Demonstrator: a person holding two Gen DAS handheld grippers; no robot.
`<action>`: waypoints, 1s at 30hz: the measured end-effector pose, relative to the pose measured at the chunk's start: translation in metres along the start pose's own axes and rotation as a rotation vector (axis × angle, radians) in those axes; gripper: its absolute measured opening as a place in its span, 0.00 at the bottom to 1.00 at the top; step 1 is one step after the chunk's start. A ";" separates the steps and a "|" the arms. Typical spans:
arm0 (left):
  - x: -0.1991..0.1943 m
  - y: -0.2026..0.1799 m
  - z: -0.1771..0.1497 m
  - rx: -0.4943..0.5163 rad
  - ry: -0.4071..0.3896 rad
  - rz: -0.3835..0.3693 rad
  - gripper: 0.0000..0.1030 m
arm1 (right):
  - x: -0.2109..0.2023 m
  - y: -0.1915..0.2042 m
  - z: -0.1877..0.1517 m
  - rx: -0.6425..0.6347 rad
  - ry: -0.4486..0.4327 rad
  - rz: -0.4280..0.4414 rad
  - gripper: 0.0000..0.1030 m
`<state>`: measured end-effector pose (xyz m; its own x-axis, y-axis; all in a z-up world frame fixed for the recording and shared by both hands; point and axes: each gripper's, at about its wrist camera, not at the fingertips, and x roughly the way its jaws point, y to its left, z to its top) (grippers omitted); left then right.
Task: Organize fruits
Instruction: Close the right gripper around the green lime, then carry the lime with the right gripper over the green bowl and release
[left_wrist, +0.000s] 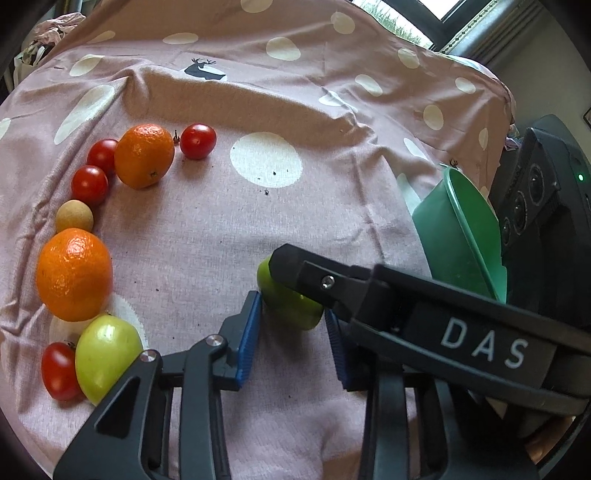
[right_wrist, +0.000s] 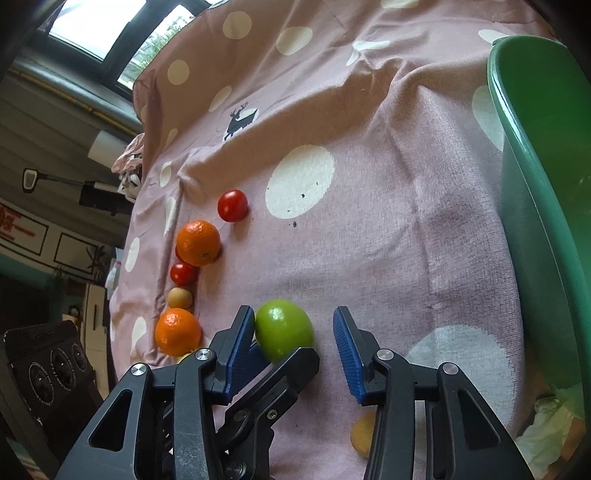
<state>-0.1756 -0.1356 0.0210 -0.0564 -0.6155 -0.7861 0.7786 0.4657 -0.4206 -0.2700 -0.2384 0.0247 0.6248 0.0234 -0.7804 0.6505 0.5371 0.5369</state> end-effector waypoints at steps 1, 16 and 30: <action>0.000 0.000 0.000 0.005 -0.002 0.000 0.33 | 0.001 0.000 0.000 0.000 0.003 0.006 0.43; -0.053 -0.042 0.001 0.187 -0.208 0.027 0.33 | -0.049 0.022 -0.005 -0.081 -0.162 0.084 0.36; -0.053 -0.130 0.005 0.439 -0.275 -0.042 0.33 | -0.125 -0.010 -0.005 -0.005 -0.406 0.070 0.37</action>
<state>-0.2701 -0.1668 0.1194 0.0270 -0.8000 -0.5994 0.9713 0.1628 -0.1736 -0.3565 -0.2427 0.1156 0.7875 -0.2743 -0.5519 0.5992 0.5503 0.5816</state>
